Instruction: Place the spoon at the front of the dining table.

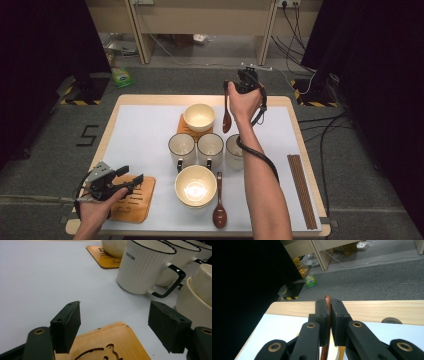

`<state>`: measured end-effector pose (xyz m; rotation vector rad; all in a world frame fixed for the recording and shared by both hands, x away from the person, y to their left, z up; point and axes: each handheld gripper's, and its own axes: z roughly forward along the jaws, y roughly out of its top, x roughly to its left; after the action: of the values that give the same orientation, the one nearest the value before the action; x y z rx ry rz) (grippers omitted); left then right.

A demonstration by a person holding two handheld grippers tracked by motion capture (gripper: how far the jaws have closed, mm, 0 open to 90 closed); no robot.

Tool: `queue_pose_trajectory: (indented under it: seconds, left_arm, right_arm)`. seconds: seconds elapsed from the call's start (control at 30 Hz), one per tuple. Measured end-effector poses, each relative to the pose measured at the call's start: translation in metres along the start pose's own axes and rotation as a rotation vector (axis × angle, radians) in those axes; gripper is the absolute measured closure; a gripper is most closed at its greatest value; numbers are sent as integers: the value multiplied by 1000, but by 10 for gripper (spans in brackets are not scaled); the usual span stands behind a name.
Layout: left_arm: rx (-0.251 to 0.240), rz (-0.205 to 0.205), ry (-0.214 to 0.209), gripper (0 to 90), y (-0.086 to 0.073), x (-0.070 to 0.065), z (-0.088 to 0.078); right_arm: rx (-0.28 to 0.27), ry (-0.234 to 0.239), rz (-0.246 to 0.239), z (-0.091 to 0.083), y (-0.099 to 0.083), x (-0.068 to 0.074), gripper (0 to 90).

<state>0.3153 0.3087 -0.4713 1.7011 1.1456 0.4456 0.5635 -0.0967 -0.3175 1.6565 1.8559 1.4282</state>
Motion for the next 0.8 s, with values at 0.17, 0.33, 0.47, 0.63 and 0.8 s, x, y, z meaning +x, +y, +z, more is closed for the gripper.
queue_pose_trajectory:
  seconds: [0.17, 0.33, 0.47, 0.63, 0.8]
  left_arm:
    - [0, -2, 1, 255, 0, 0, 0]
    - [1, -2, -1, 255, 0, 1, 0]
    - [2, -2, 0, 254, 0, 1, 0]
    - [1, -2, -1, 255, 0, 1, 0]
    - [1, -4, -1, 255, 0, 2, 0]
  right_arm:
    - [-6, -8, 1, 1, 3, -2, 844]
    - [-11, -13, 9, 3, 5, -5, 844]
    - [-10, -16, 13, 5, 5, -8, 844]
    - [-8, -22, 18, 11, 4, -10, 844]
    - [-8, -26, 19, 15, 5, -11, 844]
